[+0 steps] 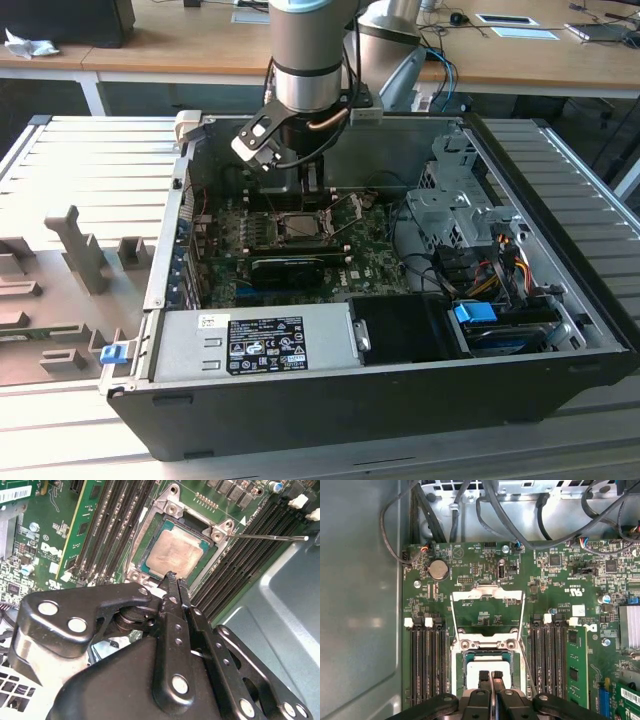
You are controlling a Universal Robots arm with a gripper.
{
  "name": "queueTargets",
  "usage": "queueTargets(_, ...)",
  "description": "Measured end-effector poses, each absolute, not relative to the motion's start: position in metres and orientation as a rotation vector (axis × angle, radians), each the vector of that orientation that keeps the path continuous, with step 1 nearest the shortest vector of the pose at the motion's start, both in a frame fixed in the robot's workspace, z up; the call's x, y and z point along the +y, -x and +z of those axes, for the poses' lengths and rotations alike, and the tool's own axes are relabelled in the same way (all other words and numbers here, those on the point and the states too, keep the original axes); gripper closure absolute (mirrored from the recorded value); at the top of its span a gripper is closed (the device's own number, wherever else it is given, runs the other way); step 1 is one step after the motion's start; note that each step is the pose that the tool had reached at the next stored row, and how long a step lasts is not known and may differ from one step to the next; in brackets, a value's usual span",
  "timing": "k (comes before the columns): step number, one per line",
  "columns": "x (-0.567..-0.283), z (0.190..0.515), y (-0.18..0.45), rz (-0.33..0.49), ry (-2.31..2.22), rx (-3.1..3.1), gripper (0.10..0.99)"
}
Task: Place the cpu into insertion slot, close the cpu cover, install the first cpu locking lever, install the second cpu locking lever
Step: 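Close the cpu cover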
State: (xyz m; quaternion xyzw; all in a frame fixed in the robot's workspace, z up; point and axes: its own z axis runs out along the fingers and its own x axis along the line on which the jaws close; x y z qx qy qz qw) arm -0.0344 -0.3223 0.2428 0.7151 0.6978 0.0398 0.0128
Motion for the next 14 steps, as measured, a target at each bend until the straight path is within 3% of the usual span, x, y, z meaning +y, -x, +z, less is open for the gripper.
queueTargets(14,-0.3223,0.2524,0.0344,0.124,-2.228,2.175,0.933)
